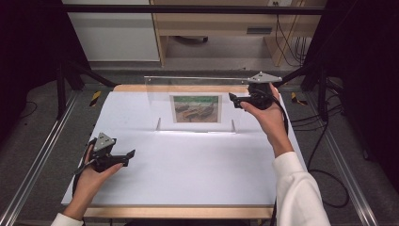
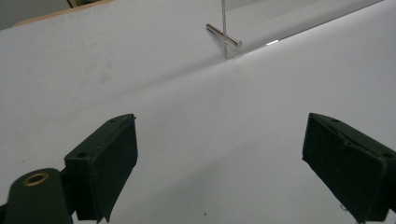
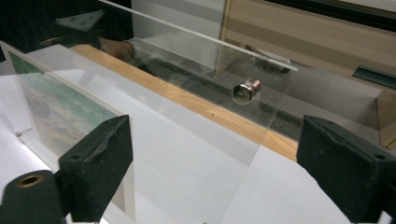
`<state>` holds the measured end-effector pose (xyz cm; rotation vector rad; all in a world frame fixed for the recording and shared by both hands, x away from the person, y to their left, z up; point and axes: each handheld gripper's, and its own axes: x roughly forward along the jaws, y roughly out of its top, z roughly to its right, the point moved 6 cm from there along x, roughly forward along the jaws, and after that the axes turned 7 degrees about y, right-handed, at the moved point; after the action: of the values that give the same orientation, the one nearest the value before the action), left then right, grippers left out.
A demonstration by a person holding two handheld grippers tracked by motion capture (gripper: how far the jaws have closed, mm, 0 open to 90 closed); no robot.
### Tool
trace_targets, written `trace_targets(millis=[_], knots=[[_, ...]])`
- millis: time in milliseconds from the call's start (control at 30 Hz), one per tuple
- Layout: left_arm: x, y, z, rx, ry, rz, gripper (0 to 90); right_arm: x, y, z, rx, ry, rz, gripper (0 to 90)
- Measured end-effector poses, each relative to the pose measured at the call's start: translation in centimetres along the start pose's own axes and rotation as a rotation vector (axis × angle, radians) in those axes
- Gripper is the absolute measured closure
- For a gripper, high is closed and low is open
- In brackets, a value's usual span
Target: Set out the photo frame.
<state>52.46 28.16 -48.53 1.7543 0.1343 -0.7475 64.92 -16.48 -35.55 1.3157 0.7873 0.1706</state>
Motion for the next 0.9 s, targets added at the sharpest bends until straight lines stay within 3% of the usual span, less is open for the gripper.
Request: trace_targets(millis=[133,267,400,667,900], knots=[[0.0,0.0,0.0,0.001,0.0,-0.001,10.2,-0.4,0.0,-0.1,-0.015,-0.008,-0.008,8.4],[0.0,0.0,0.0,-0.004,0.001,0.0,9.9,-0.8,-0.1,0.0,-0.009,-0.043,-0.025,6.5],[0.1,-0.2,0.0,-0.001,-0.001,-0.011,9.9,-1.4,-0.5,-0.1,-0.041,-0.094,-0.049,4.4],[0.1,-0.2,0.1,0.002,-0.009,-0.012,9.3,-2.6,-1.4,-0.4,0.0,-0.078,-0.066,4.7],[0.1,-0.2,0.2,0.001,-0.009,-0.019,8.9,-4.1,-1.9,-0.1,0.024,-0.101,-0.086,5.4]])
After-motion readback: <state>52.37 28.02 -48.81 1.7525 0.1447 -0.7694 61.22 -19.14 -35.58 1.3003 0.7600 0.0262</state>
